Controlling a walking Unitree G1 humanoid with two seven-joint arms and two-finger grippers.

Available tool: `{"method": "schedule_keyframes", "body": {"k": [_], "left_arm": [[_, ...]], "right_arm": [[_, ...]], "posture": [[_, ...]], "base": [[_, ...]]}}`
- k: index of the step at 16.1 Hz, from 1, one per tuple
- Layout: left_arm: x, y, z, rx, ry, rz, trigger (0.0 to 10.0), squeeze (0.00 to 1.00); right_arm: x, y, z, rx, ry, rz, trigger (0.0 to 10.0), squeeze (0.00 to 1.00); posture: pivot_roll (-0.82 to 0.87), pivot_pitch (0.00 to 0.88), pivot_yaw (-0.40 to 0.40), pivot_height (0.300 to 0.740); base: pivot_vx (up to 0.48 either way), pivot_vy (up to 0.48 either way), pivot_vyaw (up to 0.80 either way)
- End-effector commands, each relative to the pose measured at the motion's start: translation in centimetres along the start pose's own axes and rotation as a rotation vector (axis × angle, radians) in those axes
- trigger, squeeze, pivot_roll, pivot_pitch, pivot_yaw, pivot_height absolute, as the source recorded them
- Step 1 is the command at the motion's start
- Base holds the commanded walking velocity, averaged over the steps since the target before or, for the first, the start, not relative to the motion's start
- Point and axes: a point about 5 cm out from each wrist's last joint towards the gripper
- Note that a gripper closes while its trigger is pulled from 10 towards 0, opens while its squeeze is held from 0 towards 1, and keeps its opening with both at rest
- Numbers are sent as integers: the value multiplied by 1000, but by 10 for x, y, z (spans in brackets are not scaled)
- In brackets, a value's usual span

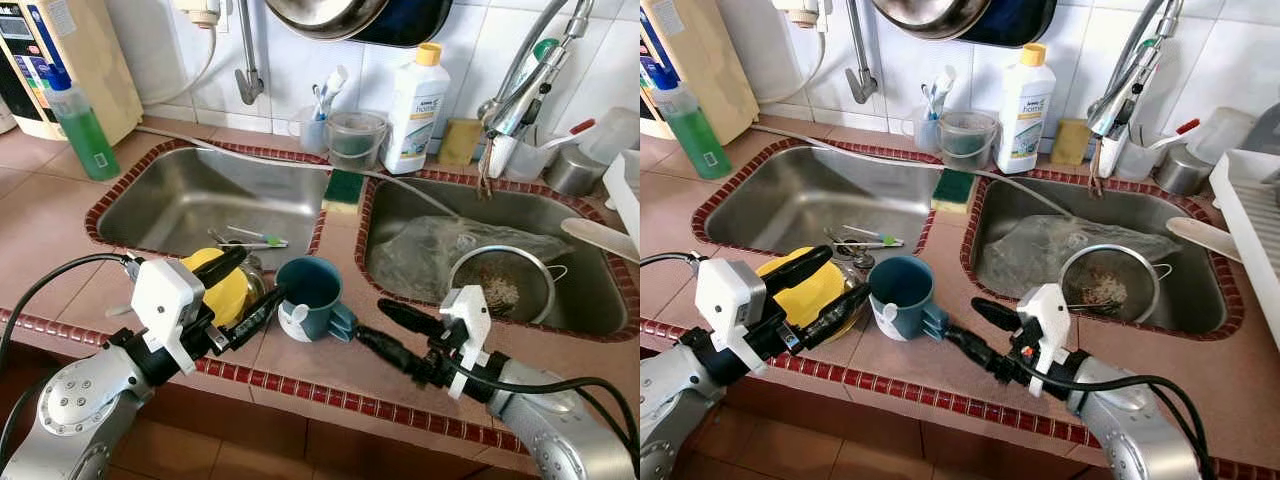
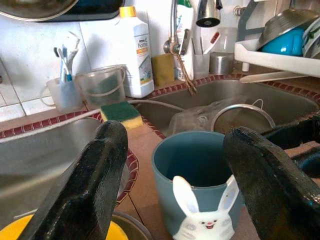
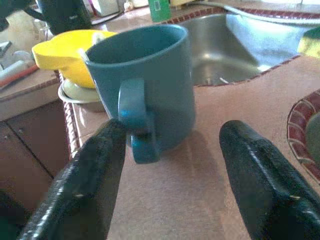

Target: Kitchen organization

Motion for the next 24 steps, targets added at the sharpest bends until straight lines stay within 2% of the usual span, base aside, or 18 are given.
{"method": "schedule_keyframes", "body": {"k": [1,3,4,9,11,16,17,18,24], "left_arm": [[5,2,0,-5,14,25,10000,0],[5,3,1,-5,18,23,10000,0],[5,4,3,-6,23,21,10000,0],[8,5,5,-4,38,24,10000,0],[9,6,5,0,43,21,10000,0],[10,8,6,17,55,13,10000,0],[11,8,6,22,57,13,10000,0],[11,8,6,24,58,13,10000,0],[12,8,5,36,58,8,10000,0]], "right_arm": [[-1,0,0,26,-25,-16,10000,1000],[-2,0,1,25,-27,-30,10000,1000],[-2,-1,3,34,-31,-43,10000,0],[-5,-2,19,62,-19,-53,10000,0],[-6,-1,30,66,-3,-60,10000,0],[-10,6,48,46,18,-51,10000,0],[-11,7,51,39,33,-40,1412,0],[-12,7,53,34,37,-31,0,0],[-19,3,55,62,35,-19,0,0]], "posture": [[17,47,-31,740],[20,41,-33,740],[22,38,-34,740],[36,34,-41,740],[42,38,-48,740],[56,38,-57,740],[61,38,-60,740],[63,39,-62,740],[65,48,-60,740]], "base": [[0,0,0],[0,0,0],[0,0,0],[0,0,0],[0,0,0],[0,0,0],[0,0,0],[0,0,0],[0,0,0]]}}
Point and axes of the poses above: a point about 5 cm out from each wrist's last joint towards the gripper, its own z axis pointing out of the wrist towards the gripper, its own x axis along the axis of the wrist's last joint, y = z × x, and after that the axes turned 6 degrees about -z, right-handed
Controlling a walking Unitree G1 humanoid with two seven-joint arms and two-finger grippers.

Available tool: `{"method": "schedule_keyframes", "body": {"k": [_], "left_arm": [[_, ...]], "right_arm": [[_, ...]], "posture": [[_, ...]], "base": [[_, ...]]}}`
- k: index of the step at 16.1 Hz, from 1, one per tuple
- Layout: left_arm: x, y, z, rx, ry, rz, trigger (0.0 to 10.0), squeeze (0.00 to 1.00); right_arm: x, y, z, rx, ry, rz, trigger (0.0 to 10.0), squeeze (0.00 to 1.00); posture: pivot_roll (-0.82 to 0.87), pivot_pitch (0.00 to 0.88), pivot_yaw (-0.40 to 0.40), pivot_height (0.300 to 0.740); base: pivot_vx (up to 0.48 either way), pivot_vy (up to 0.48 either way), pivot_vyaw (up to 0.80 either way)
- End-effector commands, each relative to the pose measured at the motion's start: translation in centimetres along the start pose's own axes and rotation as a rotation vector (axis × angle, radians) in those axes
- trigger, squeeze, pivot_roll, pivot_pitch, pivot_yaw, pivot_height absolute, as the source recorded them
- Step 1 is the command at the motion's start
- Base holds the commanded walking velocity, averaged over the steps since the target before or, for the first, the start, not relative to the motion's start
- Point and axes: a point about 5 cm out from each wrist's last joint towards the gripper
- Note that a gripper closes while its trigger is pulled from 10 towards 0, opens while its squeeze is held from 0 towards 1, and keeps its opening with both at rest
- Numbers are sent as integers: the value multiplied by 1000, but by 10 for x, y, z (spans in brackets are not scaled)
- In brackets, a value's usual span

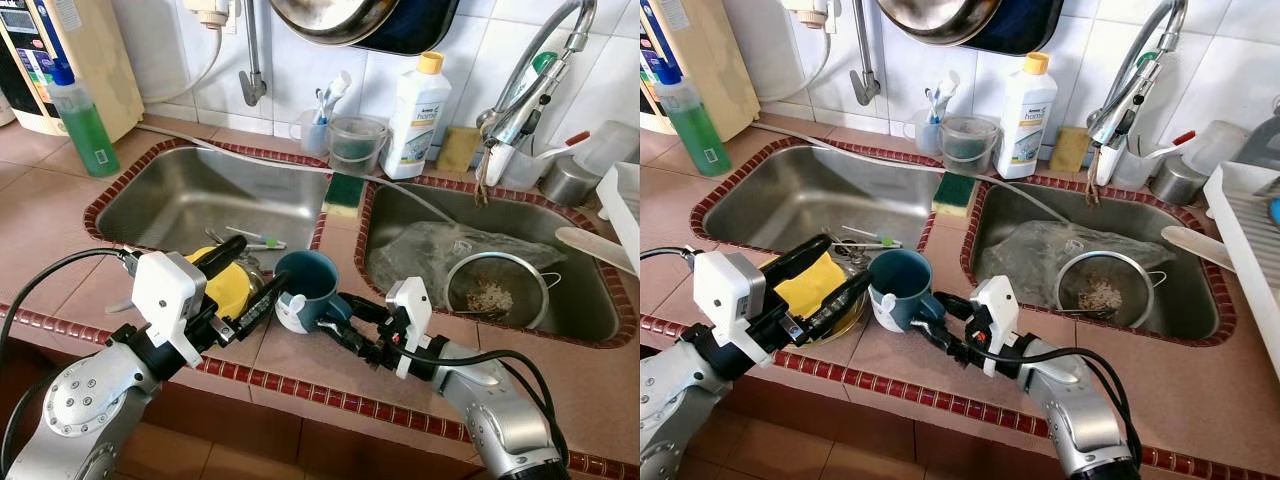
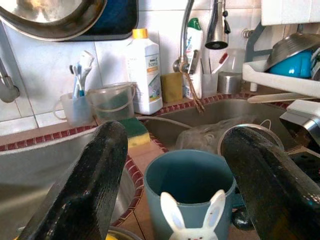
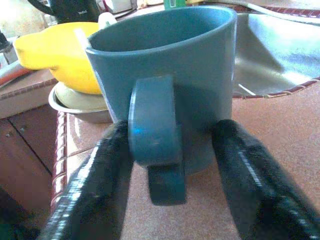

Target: Kitchen organization

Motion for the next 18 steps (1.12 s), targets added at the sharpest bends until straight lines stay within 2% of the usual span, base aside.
{"method": "schedule_keyframes", "body": {"k": [1,12,18], "left_arm": [[3,3,-1,0,6,-1,10000,0],[3,2,-1,-4,-2,-5,10000,0],[-3,3,-4,-23,-39,5,10000,0]], "right_arm": [[-1,1,-1,0,-7,-12,0,0],[1,5,-2,-21,9,-5,0,0],[3,8,-4,-36,19,-5,0,0]], "posture": [[64,49,-60,740],[59,68,-54,740],[55,73,-51,740]], "base": [[0,0,0],[0,0,0],[0,0,0]]}}
Point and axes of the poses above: a point about 5 cm out from each wrist's last joint towards the gripper, its own z axis pointing out of the wrist towards the gripper, its own x axis along the axis of the wrist's last joint, y = z × x, and after that the axes turned 6 degrees about -z, right-handed
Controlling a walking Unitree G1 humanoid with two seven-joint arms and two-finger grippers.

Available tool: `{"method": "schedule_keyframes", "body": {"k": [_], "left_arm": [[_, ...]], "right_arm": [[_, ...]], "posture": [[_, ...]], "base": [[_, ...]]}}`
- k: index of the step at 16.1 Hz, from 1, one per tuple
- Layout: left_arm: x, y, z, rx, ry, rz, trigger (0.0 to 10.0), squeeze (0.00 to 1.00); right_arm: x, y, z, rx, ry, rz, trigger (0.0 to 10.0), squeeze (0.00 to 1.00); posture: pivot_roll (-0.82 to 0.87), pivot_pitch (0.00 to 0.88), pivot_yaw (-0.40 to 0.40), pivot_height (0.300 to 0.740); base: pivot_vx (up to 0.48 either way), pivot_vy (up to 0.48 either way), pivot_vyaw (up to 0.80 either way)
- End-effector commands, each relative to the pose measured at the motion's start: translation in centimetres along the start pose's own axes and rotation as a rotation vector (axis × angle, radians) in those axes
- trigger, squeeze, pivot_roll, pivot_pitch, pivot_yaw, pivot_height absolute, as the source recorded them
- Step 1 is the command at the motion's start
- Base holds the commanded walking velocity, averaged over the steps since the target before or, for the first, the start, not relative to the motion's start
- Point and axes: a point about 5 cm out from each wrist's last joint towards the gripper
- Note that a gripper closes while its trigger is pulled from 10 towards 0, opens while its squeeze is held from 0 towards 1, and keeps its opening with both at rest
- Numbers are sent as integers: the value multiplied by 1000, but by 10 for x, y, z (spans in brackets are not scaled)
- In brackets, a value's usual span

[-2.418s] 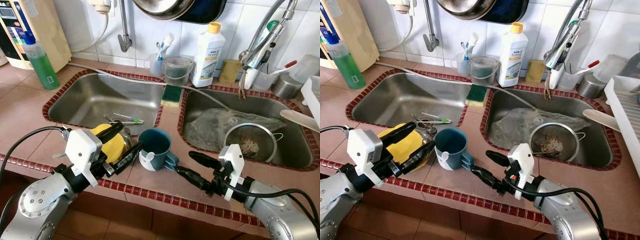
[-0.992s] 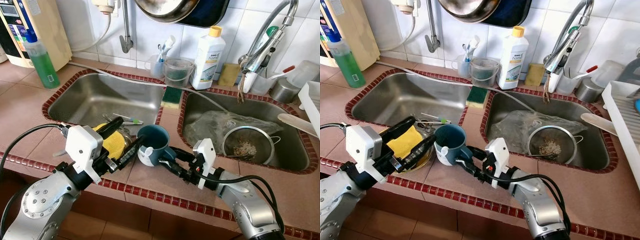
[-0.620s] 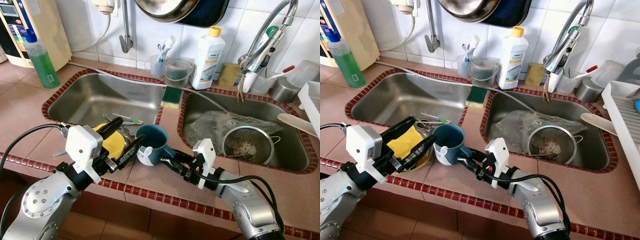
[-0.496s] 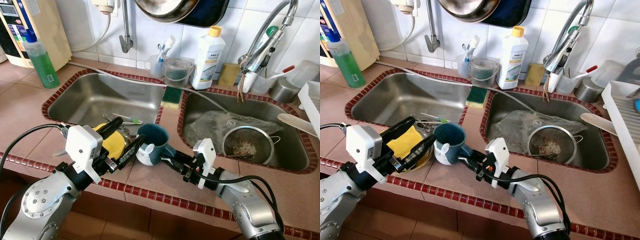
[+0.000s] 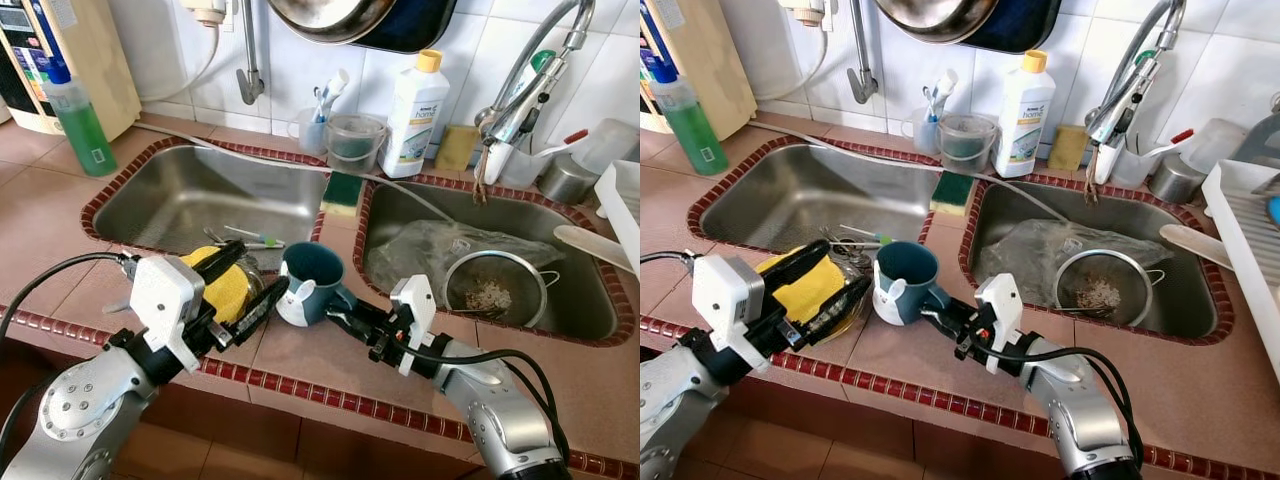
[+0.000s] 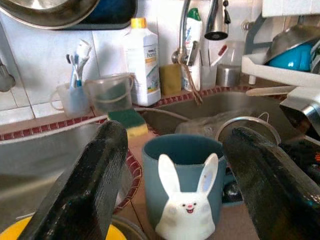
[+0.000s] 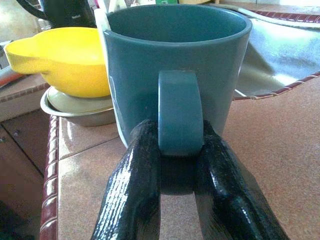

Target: Kitchen organization

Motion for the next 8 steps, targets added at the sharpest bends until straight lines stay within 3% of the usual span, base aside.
{"method": "schedule_keyframes", "body": {"k": [1,5,8], "left_arm": [[0,4,0,-31,-11,17,10000,0],[-13,7,-6,-83,-81,64,10000,0],[-12,1,-3,-62,-75,63,10000,0]], "right_arm": [[3,5,-1,-18,8,-5,0,0],[9,8,-3,-27,23,-19,0,0],[20,12,-5,-48,52,-45,0,0]], "posture": [[53,73,-51,740],[49,72,-49,740],[42,67,-47,740]], "base": [[0,0,0],[0,0,0],[0,0,0]]}}
Point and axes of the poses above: a point about 5 cm out from each wrist's last joint towards the gripper, its own z axis pointing out of the wrist towards the gripper, its own x axis along the axis of the wrist's last joint, y = z × x, and after that the axes turned 6 degrees about -z, right-handed
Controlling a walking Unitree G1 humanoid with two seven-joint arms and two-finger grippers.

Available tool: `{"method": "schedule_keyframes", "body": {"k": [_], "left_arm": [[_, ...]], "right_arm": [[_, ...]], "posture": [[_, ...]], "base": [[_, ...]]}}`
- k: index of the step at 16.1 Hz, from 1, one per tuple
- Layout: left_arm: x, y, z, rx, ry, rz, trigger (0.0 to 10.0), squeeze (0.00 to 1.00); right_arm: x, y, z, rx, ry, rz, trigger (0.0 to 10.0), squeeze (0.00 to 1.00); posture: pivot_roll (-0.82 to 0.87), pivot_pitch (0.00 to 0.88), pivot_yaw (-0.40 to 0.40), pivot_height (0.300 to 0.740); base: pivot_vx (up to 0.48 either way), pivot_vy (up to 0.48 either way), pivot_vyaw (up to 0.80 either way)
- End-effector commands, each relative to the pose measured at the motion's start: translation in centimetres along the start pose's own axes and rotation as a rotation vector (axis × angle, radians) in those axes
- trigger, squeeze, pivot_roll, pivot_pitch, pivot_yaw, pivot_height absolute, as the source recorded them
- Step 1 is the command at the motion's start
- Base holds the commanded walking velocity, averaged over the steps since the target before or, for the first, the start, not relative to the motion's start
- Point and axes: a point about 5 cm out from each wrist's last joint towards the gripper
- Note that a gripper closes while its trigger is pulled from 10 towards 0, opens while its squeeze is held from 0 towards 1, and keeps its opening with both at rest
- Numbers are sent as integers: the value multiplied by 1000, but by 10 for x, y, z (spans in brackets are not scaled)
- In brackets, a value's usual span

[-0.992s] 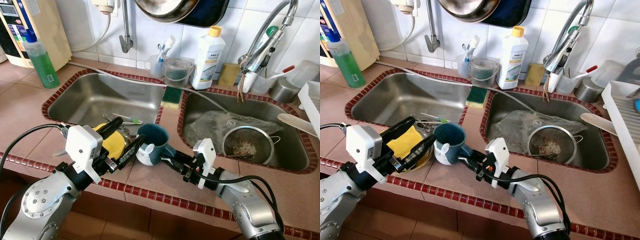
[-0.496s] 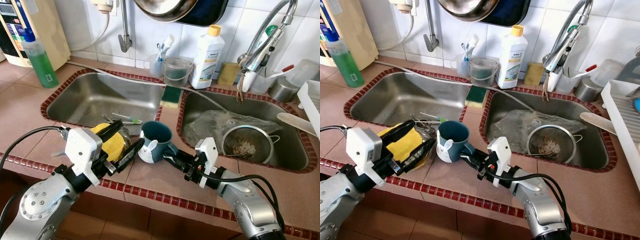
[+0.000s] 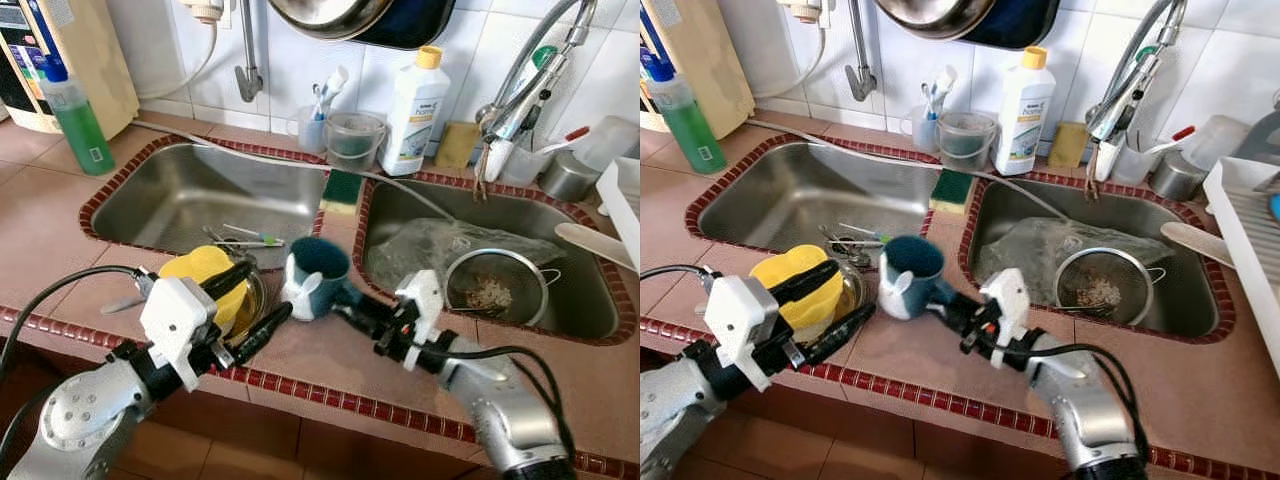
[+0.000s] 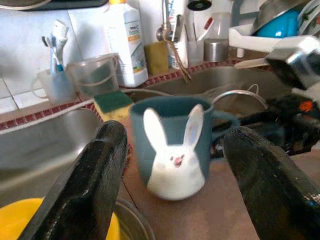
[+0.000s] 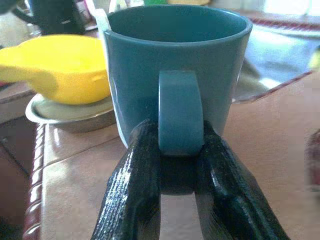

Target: Kitchen organization

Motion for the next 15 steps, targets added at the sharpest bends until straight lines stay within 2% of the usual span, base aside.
{"method": "schedule_keyframes", "body": {"k": [1,3,4,5,6,7,9,11,15], "left_arm": [[4,-7,2,16,10,17,10000,0],[17,-37,12,128,79,13,10000,0],[21,-46,16,156,98,36,10000,0],[26,-63,26,226,126,55,10000,0],[27,-67,29,244,135,56,10000,0],[28,-72,31,264,141,64,10000,0],[22,-88,44,359,123,62,10000,0],[19,-95,52,407,140,-8,10000,0],[23,-106,58,421,161,-23,10000,0]], "right_arm": [[18,7,-1,-28,56,-44,0,0],[34,19,-4,-108,112,-67,0,0],[40,23,-5,-140,133,-77,3765,0],[54,35,-7,-228,185,-104,5137,0],[59,38,-8,-263,201,-115,9294,0],[62,42,-9,-299,214,-122,10000,0],[74,54,-12,-466,282,-130,10000,0],[85,58,-14,-596,339,-171,10000,0],[94,63,-18,-709,384,-187,10000,0]], "posture": [[41,65,-47,740],[39,60,-46,740],[38,55,-44,740],[33,49,-40,740],[28,47,-38,740],[20,40,-31,740],[8,24,-24,740],[-5,9,-15,740],[-13,0,-11,740]], "base": [[0,0,0],[0,0,0],[0,0,0],[0,0,0],[0,0,0],[0,0,0],[0,0,0],[0,0,0],[0,0,0]]}}
Point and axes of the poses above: a point about 5 cm out from each wrist's last joint towards the gripper, its own z axis pointing out of the wrist towards the gripper, its own x axis along the axis of the wrist's last joint, y = z × x, and after that the axes turned 6 degrees about -z, right-handed
